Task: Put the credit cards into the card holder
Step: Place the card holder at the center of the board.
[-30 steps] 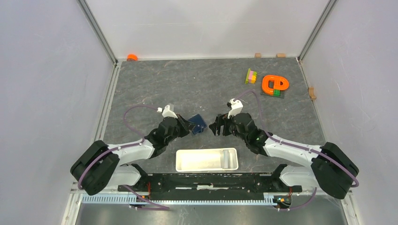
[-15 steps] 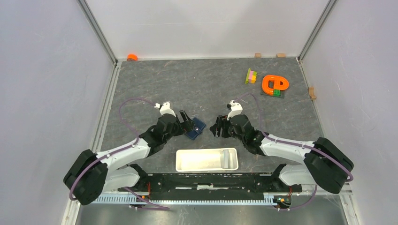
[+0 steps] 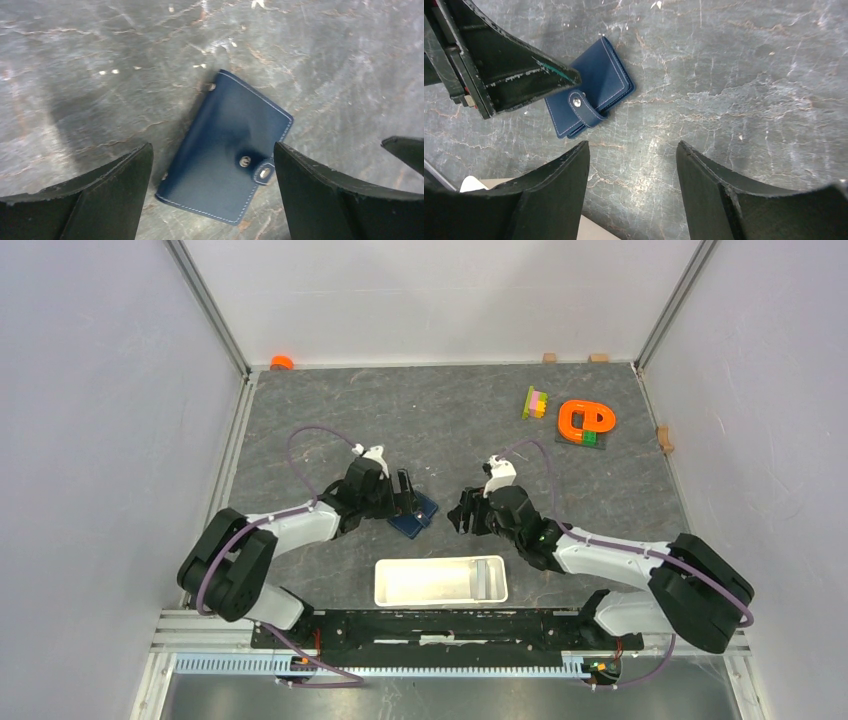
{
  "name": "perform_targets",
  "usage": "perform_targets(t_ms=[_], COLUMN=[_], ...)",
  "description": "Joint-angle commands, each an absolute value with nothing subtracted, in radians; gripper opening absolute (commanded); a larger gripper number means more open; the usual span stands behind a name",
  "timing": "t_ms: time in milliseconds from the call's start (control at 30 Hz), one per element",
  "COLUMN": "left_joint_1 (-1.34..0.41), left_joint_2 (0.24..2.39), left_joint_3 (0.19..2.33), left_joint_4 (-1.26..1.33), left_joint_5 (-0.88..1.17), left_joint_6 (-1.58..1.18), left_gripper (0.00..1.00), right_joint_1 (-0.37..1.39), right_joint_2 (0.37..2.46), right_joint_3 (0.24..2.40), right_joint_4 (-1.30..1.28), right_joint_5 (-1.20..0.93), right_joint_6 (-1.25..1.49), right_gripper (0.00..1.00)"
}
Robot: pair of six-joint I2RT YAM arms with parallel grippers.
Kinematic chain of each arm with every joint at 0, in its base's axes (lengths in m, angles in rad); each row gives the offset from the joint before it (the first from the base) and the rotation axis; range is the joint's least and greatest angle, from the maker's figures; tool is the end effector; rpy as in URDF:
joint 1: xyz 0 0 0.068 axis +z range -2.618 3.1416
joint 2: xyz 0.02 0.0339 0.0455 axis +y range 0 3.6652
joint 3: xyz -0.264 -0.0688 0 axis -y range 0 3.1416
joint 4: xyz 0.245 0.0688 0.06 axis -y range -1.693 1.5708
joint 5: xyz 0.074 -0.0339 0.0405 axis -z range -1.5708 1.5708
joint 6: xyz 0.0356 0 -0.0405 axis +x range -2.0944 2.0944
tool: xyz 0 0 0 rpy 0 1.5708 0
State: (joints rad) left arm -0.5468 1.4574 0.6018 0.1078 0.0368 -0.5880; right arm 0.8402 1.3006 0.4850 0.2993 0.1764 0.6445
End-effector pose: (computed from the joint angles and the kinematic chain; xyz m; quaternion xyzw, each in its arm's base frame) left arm 0.2354 -0.1448 0.1557 -0.0115 0.9163 -0.2292 0.3282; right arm 0.1755 0.1865 0.1768 -0.0400 0.8610 0.2827 0.4208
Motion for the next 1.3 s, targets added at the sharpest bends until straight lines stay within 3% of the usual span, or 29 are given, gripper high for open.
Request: perform_targets(t_ms=[0, 367, 700, 1000, 1267], left_joint_1=[-0.552, -0.647, -0.647, -0.646, -0.646], left_joint_2=[1.495, 1.508, 1.354, 1.306, 1.301], left_joint_3=[0.620, 0.530, 0.542, 0.538, 0.547], left_joint_4=[0.144, 0.417, 0.168, 0.119, 0.101], left_joint_5=[0.184, 0.319, 0.130, 0.105, 0.101], left_joint_6=[-0.591, -0.869, -0.777, -0.767, -0.756], left_gripper=[0.94, 0.90, 0.91, 0.92, 0.93], right_joint_1=[0.844, 0.844, 0.845, 0.850, 0.851], right_joint_2=[1.239, 1.219, 1.358, 1.522, 1.619], right_joint_3=[0.525, 0.537, 0.603, 0.690, 0.741], right_joint_4=[0.273, 0.214, 0.252, 0.260, 0.232], right_joint_5=[0.250, 0.294, 0.130, 0.107, 0.145], right_joint_6=[0.598, 0.573, 0.548, 0.526, 0.531], right_gripper=[0.69, 0.70, 0.78, 0.80, 0.72])
